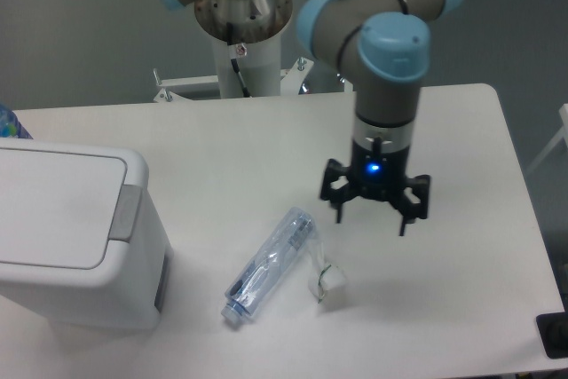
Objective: Open the trash can
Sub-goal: 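Move the open gripper over the table toward the white trash can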
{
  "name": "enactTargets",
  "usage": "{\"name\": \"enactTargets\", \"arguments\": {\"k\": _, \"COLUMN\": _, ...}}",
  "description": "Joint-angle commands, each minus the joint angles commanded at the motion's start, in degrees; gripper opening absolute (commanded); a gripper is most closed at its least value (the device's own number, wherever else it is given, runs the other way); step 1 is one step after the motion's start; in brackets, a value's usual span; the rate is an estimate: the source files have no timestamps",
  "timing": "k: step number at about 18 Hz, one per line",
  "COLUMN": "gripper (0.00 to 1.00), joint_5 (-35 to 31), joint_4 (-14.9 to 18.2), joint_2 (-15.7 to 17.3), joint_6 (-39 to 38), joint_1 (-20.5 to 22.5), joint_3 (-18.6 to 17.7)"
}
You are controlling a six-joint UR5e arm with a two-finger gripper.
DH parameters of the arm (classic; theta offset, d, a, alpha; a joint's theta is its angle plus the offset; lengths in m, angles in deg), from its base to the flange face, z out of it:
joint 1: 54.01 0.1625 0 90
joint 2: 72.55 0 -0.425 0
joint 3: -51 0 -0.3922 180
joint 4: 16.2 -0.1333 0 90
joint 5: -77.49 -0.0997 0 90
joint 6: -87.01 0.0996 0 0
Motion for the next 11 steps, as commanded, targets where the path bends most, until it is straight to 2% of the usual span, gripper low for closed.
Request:
{"name": "enactTargets", "arguments": {"k": 5, "gripper": 1.0, "joint_5": 9.05, "joint_4": 0.0, "joint_2": 1.41, "joint_6": -9.33, "joint_1": -3.43, "joint_3": 1.23}}
{"name": "enactTargets", "arguments": {"k": 11, "gripper": 1.0, "joint_5": 14.24, "joint_4": 0.0, "joint_2": 3.08, "joint_6": -15.48, "joint_1": -4.67, "joint_3": 1.85}}
